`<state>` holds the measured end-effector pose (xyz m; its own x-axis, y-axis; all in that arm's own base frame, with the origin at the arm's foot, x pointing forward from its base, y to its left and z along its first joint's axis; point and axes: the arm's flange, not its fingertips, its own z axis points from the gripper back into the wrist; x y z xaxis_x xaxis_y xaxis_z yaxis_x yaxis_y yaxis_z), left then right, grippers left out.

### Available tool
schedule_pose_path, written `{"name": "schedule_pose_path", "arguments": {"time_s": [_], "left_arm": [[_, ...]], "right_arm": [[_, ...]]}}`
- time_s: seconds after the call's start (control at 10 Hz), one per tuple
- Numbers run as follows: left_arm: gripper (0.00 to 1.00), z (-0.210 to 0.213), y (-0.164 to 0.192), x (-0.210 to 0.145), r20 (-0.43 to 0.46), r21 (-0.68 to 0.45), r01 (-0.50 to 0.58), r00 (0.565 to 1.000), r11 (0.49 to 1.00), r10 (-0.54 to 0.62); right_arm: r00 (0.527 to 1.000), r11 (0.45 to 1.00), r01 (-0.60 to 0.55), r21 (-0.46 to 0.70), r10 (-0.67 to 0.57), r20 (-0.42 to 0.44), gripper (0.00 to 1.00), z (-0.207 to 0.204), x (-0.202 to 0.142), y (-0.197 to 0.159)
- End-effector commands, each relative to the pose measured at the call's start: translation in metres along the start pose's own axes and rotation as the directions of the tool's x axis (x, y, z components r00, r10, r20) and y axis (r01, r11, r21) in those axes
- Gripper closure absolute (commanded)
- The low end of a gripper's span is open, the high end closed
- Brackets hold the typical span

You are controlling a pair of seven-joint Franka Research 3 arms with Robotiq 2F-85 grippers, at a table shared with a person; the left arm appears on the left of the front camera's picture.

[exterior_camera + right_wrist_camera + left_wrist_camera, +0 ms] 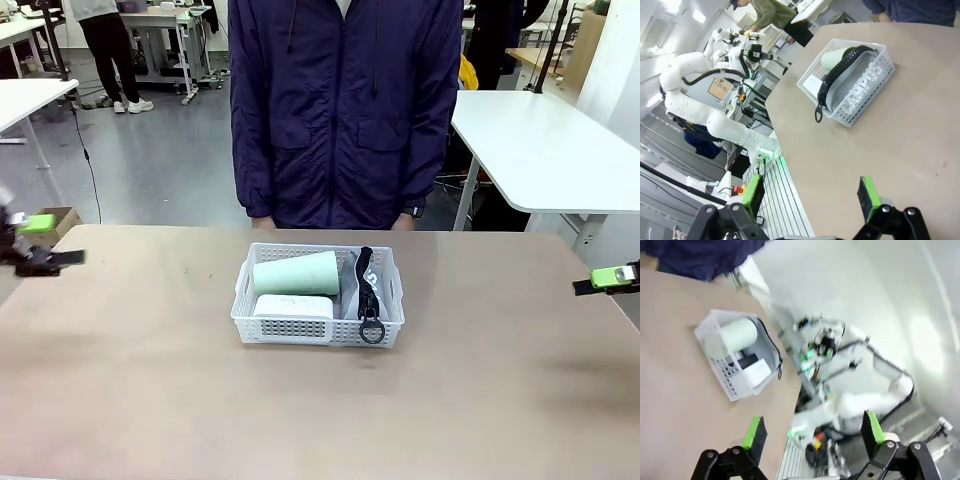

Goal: Efficiently arrange items inside the basket to fit them all.
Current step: Pick up the Reusable plastic cup and place it inside the Organizing basket.

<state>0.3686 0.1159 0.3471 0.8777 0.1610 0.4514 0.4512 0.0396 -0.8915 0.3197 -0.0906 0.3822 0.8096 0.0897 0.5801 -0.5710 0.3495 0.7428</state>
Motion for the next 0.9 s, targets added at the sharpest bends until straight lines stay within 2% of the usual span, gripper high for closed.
{"name": "schedule_pose_path", "arguments": {"time_s": [0.0, 0.1, 0.8], "left_arm": [[0.0, 0.009, 0.01, -0.022, 0.129, -0.044, -0.054, 0.99, 0.998, 0.059], [0.0, 0.0, 0.0, 0.0, 0.0, 0.0, 0.0, 1.0, 1.0, 0.0], [0.0, 0.0, 0.0, 0.0, 0.0, 0.0, 0.0, 1.0, 1.0, 0.0]], "right_arm": [[1.0, 1.0, -0.003, 0.009, 0.003, 0.019, 0.0, -0.001, 0.001, 0.003], [1.0, 1.0, -0.003, 0.009, 0.003, 0.019, 0.0, -0.001, 0.001, 0.003], [1.0, 1.0, -0.003, 0.009, 0.003, 0.019, 0.0, -0.001, 0.001, 0.003]]}}
